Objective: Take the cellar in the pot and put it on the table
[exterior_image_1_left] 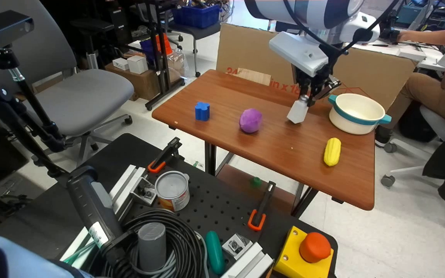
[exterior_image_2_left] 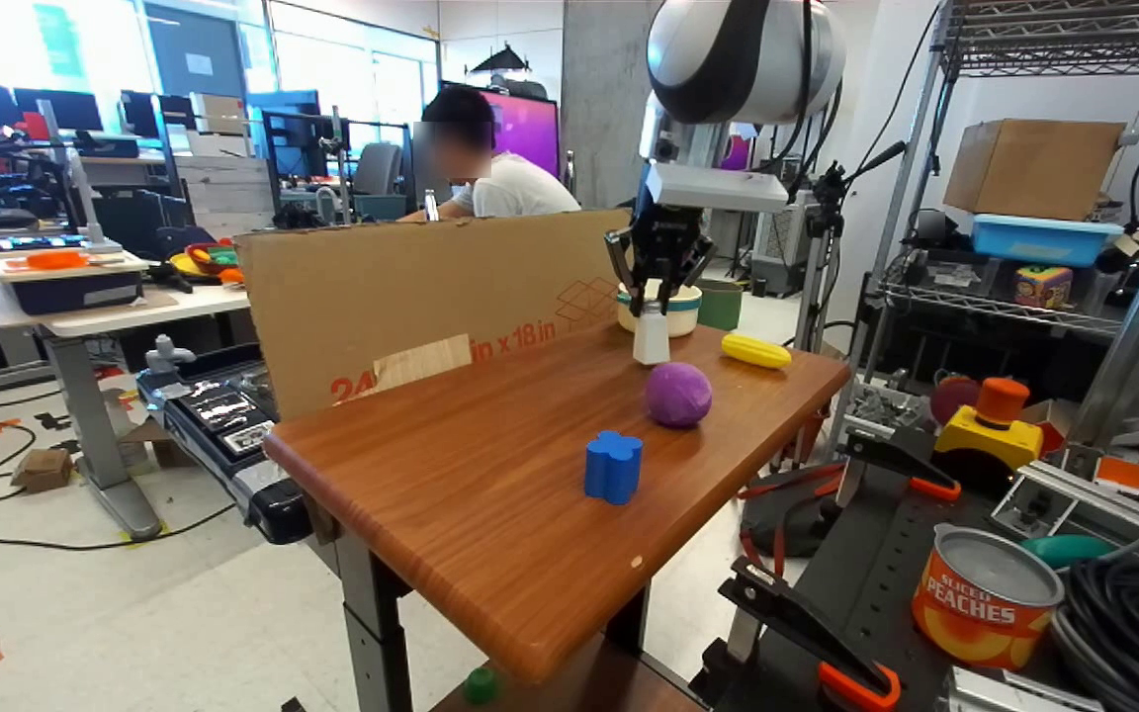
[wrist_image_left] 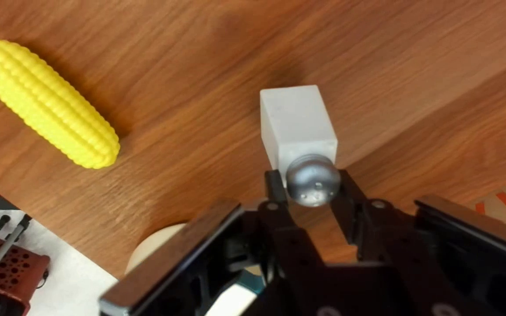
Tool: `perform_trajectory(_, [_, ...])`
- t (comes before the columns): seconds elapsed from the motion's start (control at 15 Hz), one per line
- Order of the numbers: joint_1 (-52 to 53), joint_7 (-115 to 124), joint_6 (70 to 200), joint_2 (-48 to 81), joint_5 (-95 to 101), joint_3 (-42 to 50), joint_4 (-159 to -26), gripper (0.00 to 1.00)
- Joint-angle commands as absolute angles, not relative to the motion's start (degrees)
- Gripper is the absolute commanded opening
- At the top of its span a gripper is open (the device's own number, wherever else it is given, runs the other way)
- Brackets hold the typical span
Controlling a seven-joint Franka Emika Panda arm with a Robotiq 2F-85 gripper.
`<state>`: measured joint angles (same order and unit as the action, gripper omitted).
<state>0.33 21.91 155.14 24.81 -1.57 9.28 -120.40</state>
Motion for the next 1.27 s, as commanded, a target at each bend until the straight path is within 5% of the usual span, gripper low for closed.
perform_trajectory(0.0, [-0.2,21.1,156.8,26.1,-1.5,10.1,-120.6,0.08])
perform_trajectory(0.07, [-0.2,21.3,156.7,26.0,-1.7,10.2,-120.5,0.56])
perform_trajectory(0.53, [-0.4,21.3,145.5,18.5,-3.0,9.5,-123.3,0.99])
perform_trajectory(0.8, [-1.1,19.6,141.1,7.0,-4.2,7.9,-126.2,1.00])
perform_trajectory(0.87, [-0.8,21.9,143.5,14.2,-2.0,8.6,-122.6,1.00])
perform_trajectory(1.2, [-1.2,21.3,141.0,7.1,-2.5,7.7,-125.6,1.00])
